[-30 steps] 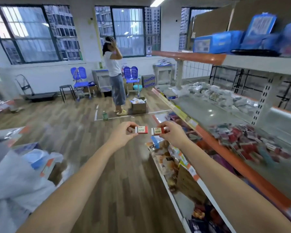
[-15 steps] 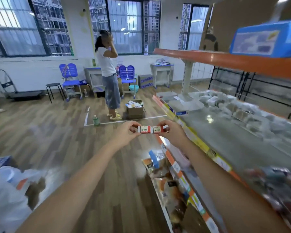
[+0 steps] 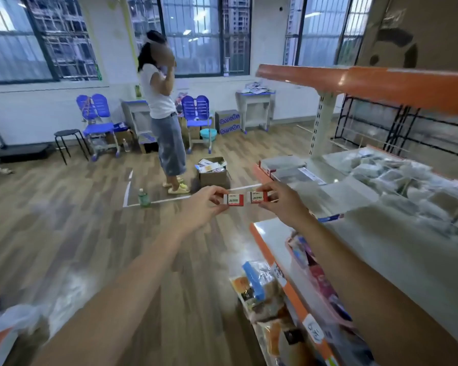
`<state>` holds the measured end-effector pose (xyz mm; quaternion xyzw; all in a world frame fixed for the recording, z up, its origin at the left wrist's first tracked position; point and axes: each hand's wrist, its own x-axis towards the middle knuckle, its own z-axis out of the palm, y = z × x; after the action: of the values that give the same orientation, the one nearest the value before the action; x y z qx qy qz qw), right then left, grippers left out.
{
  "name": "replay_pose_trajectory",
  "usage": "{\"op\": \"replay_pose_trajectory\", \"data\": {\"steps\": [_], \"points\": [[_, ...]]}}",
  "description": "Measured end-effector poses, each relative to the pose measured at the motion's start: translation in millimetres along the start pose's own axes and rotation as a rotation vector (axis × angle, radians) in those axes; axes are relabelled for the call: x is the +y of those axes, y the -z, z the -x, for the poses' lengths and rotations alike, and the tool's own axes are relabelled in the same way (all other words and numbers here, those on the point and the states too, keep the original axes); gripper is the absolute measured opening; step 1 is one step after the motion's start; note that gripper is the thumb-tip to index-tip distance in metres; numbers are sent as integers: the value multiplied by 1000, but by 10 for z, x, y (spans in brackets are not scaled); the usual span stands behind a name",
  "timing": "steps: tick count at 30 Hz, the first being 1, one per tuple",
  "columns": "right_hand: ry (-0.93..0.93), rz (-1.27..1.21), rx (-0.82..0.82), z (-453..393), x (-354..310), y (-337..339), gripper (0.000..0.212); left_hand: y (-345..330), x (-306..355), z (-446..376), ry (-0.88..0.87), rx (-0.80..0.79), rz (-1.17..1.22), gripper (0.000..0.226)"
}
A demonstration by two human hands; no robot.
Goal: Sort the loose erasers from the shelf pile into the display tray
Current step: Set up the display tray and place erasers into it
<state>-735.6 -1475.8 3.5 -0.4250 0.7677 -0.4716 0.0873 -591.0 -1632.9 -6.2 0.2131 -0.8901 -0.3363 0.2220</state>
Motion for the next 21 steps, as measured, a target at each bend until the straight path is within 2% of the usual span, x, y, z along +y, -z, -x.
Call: {"op": "replay_pose_trajectory", "data": {"steps": [6, 9, 14, 21], "points": [[-64, 10, 110, -970, 172, -198, 35, 158, -411, -1156, -89, -49, 42, 30], [-69, 51, 196, -1404, 228, -216, 29, 160, -566, -1721, -144, -82, 61, 28], [-109, 80, 246, -1924, 462, -218, 22, -56, -781, -2466, -215, -153, 99, 24], [-198, 137, 309, -2520, 867, -86, 25, -446, -943, -3394, -272, -242, 215, 20]]}}
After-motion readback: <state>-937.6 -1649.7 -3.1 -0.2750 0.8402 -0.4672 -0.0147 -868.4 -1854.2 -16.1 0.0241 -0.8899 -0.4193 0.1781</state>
